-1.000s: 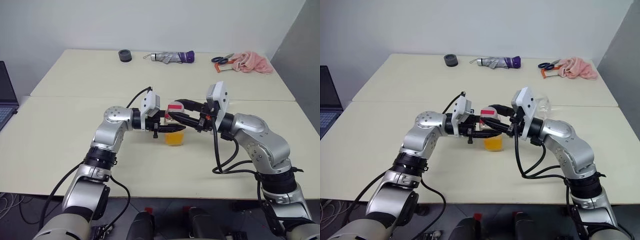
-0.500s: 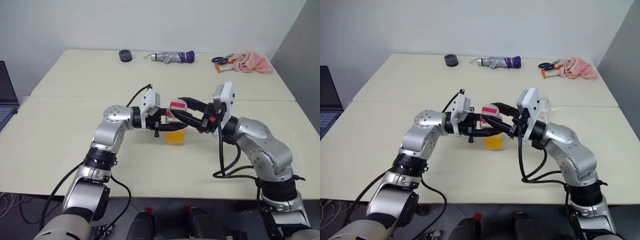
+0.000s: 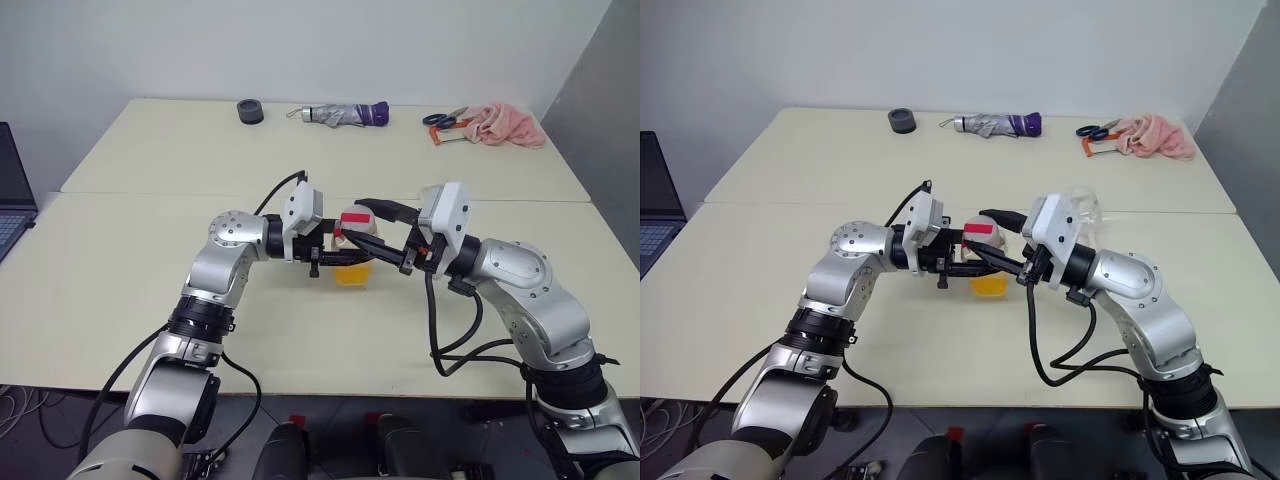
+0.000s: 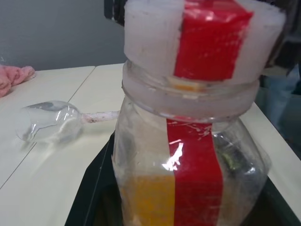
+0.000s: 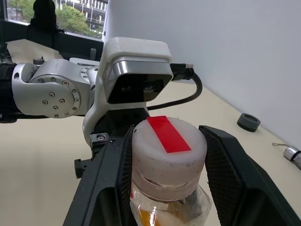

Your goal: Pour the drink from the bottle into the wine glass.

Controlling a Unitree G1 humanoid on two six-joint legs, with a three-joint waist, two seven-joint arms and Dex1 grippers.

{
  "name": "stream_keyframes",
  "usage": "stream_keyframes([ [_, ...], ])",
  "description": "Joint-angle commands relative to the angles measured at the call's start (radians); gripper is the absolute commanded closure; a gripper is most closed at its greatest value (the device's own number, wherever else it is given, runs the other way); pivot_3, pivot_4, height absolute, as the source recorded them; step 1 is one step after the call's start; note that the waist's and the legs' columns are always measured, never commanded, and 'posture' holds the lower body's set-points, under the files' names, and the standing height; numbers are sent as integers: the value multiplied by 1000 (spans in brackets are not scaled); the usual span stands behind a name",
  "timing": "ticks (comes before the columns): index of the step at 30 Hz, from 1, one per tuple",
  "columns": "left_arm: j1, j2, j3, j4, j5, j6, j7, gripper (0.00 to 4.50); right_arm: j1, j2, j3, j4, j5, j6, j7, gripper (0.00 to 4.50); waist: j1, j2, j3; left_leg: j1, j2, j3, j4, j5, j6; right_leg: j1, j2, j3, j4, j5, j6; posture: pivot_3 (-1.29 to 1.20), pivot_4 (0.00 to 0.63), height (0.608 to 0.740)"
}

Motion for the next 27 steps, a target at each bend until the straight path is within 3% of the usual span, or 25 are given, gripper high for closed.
stream_keyframes([
  [1, 2, 12, 14, 5, -8, 9, 3, 2736, -12, 20, -70, -35, 91, 46, -10, 2660, 0, 0, 0, 0, 0, 0, 0, 0, 0, 0, 0, 0, 0, 0, 0, 0, 150, 740],
  [3, 1, 12, 14, 6, -8, 9, 4, 2738, -11, 34, -88, -35, 143, 90, -19, 2659, 0, 0, 0, 0, 0, 0, 0, 0, 0, 0, 0, 0, 0, 0, 0, 0, 150, 740],
  [11, -1, 11, 14, 8, -9, 10, 6, 2738, -4, 30, -70, -40, 112, 100, -24, 2659, 0, 0, 0, 0, 0, 0, 0, 0, 0, 0, 0, 0, 0, 0, 0, 0, 150, 740],
  [16, -2, 12, 13, 9, -9, 10, 6, 2738, -14, 29, -64, -46, 101, 107, -34, 1030, 0, 0, 0, 0, 0, 0, 0, 0, 0, 0, 0, 0, 0, 0, 0, 0, 150, 740],
  [27, -5, 13, 9, 12, -7, 5, 3, 2738, -26, 13, -43, -42, 56, 97, -38, 982, 0, 0, 0, 0, 0, 0, 0, 0, 0, 0, 0, 0, 0, 0, 0, 0, 150, 740],
])
